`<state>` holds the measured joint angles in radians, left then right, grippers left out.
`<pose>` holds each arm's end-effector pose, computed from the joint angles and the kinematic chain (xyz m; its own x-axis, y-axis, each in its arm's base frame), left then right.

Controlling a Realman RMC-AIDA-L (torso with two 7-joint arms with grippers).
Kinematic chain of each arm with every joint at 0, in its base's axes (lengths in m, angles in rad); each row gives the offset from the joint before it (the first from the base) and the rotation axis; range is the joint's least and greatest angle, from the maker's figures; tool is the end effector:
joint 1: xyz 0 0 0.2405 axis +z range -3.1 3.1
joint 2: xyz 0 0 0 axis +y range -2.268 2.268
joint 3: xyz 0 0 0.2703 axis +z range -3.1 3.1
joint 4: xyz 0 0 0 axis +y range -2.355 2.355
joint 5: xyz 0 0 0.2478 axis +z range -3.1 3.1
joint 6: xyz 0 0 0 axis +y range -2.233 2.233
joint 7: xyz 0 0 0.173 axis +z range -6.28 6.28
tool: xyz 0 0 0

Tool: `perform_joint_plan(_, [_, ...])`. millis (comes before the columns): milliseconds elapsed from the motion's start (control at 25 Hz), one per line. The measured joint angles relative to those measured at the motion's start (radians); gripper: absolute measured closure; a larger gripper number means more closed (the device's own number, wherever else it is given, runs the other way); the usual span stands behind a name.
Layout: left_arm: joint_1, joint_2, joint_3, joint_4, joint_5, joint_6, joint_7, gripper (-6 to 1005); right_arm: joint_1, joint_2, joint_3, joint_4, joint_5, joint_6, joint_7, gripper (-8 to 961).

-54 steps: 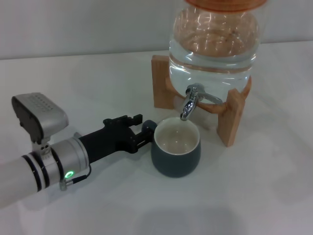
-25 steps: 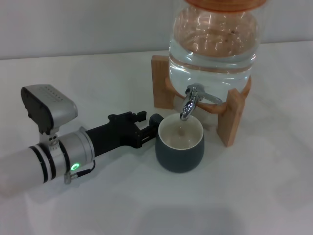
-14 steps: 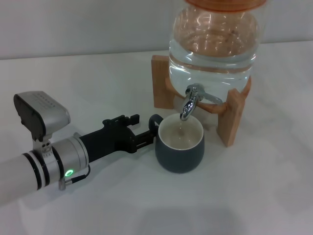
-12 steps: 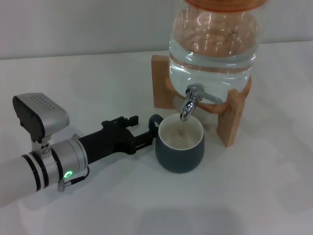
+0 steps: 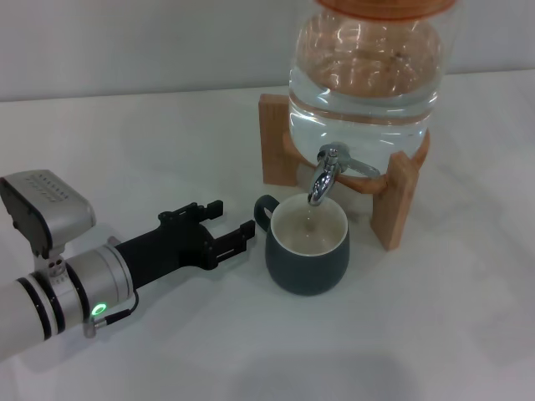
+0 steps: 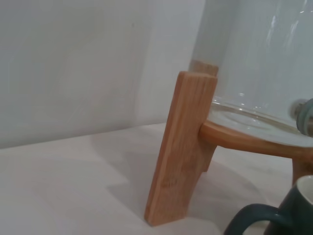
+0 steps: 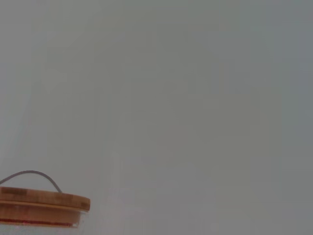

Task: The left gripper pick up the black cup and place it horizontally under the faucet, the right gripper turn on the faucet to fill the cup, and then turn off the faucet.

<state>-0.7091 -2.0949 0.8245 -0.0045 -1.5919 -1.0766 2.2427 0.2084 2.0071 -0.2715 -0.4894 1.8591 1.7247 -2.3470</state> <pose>-0.2842 0.3817 -0.1556 0.7329 0.3859 0.5604 0.5969 -0.7599 -0.2575 0.3921 0.2846 0.1418 0.6332 0.3661 -0.6819 -0.6145 -0.2980 -0.7305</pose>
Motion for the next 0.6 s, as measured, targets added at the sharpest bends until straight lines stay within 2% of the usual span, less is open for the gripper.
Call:
perform_joint_plan(400, [0.039,0.004,0.003,0.022,0.043,-0.054,-0.001,302,-0.003,-0.001,0.002,0.000,0.000,-0.004,0.000,144])
perform_joint_plan(600, [0.104,0.004,0.003,0.080,0.052,-0.103,-0.005,303,-0.006,-0.001,0.002,-0.001,0.000,-0.009,0.001,144])
